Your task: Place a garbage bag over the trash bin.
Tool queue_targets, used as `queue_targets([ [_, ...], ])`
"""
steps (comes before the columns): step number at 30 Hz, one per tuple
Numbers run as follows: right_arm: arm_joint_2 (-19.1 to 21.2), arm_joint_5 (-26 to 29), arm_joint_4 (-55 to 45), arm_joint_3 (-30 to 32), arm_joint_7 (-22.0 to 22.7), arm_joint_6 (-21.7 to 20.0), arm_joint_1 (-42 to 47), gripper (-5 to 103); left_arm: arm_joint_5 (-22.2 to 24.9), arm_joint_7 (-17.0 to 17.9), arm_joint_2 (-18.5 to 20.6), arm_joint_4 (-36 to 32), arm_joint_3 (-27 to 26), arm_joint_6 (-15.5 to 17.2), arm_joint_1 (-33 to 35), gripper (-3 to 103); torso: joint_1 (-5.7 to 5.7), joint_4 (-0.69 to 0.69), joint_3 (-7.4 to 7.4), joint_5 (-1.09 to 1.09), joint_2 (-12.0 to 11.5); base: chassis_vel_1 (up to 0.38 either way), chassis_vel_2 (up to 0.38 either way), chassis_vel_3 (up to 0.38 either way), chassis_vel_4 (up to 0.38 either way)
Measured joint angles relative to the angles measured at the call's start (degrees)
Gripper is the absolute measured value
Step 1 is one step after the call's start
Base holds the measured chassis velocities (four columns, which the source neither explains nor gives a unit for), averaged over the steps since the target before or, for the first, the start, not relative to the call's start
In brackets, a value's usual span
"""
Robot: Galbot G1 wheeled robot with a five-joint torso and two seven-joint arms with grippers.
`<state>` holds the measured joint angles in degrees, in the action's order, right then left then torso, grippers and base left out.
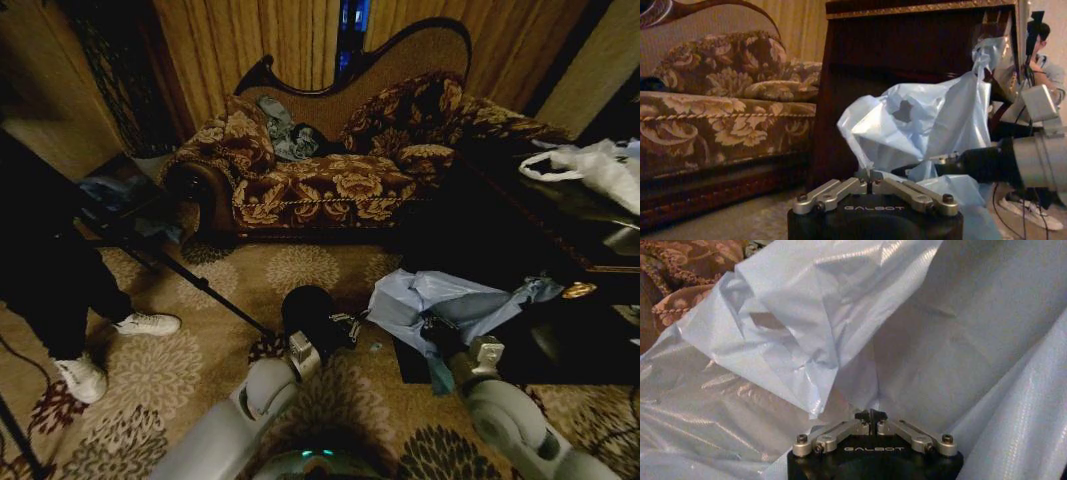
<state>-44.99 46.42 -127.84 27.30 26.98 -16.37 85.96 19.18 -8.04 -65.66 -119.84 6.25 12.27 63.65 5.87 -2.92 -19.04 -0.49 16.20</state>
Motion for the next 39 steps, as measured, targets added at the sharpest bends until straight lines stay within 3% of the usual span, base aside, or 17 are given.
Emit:
queue_targets([
  [4,0.7,-0.3,0.1,0.7,-1.7,-1.0,-0.4,-1,-0.6,-0.3,0.0,-1.2,-0.5,0.0,1.8,0,0.00,0.00,0.00,-0.01,0.0,0.000,0.000,0.000,0.000],
  [11,1.1,-0.8,1.4,-0.1,-1.8,-1.3,-1.8,32,-1.6,-1.2,1.3,-3.2,-2.8,-0.1,5.8,0,0.00,0.00,0.00,-0.01,0.0,0.000,0.000,0.000,0.000],
  [17,1.5,-1.3,2.9,-2.5,-1.7,-1.4,-3.9,49,-1.3,-1.3,2.6,-4.1,-5.0,-0.3,6.7,0,0.00,0.00,0.00,-0.01,0.0,0.000,0.000,0.000,0.000],
  [20,1.1,-1.3,3.8,-4.7,-1.0,-1.5,-6.1,66,-0.8,-1.3,3.1,-4.6,-6.0,-0.3,6.7,0,0.00,0.01,0.00,0.00,0.0,0.000,0.000,0.000,0.000],
  [22,1.0,-1.3,3.9,-5.0,-0.9,-1.6,-6.3,66,-0.6,-1.2,3.1,-4.7,-6.1,-0.3,6.7,0,0.00,0.01,0.00,-0.01,0.0,0.000,0.000,0.000,0.000],
  [28,2.3,-2.2,3.8,-5.9,-1.1,-1.8,-6.7,92,0.1,-1.0,3.1,-6.1,-7.2,-0.1,7.1,0,0.00,0.00,0.00,-0.01,0.0,0.000,0.000,0.000,0.000],
  [31,2.9,-2.3,4.3,-6.6,-1.2,-1.8,-7.7,99,1.0,-0.9,2.8,-6.8,-8.2,0.5,7.4,0,0.00,0.00,0.00,-0.01,0.0,0.000,0.000,0.000,0.000],
  [39,3.9,-3.3,5.1,-7.1,-2.1,-1.6,-8.6,100,3.3,1.4,3.8,-7.6,-11.1,2.9,7.0,0,0.00,0.00,0.00,0.00,0.0,0.000,0.000,0.000,0.000],
])
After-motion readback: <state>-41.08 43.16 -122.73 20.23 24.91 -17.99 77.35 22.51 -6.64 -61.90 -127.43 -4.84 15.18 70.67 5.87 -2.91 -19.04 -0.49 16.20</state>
